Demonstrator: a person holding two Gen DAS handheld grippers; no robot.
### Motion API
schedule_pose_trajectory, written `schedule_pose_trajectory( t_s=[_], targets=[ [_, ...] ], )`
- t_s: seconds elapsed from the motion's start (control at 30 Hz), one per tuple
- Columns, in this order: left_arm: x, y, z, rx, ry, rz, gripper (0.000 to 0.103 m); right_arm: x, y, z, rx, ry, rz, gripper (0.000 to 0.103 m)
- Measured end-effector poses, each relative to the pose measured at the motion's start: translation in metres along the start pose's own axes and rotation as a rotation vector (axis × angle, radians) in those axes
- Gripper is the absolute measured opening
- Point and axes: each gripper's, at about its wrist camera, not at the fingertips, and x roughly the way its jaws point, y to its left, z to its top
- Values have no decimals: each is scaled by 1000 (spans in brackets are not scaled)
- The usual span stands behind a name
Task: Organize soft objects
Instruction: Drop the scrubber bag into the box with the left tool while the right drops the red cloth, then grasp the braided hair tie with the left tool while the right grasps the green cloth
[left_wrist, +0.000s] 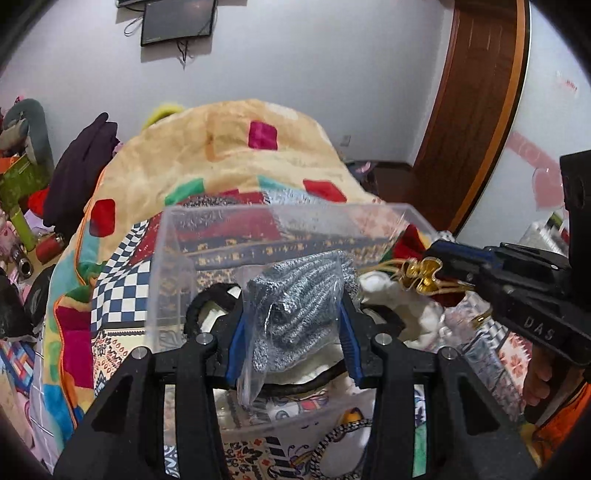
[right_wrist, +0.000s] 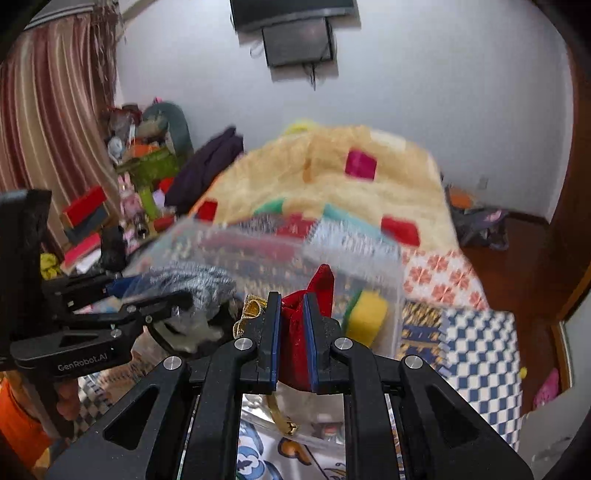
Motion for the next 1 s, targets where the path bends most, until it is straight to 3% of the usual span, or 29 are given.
schedule_pose_trajectory(
  t_s=[0.23,0.43,0.7,0.77,1.0],
  targets=[
    [-3,-10,-5,47,-4,13,53,-3,3,-8,-18,69,3,16],
    [-33,-10,-5,50,-65,14,69,-23,6,-12,-46,37,-32,48],
    [-84,-8,-13,25,-164,18,97,-72,12,-14,-25,-89,-73,92],
    [-94,-9,-19,24,-173,15,99,-81,15,-17,-16,-100,-67,102],
    [-98,-13,-46,36,-113,2,101,-77,27,-45,-33,-28,-45,103]
  ],
)
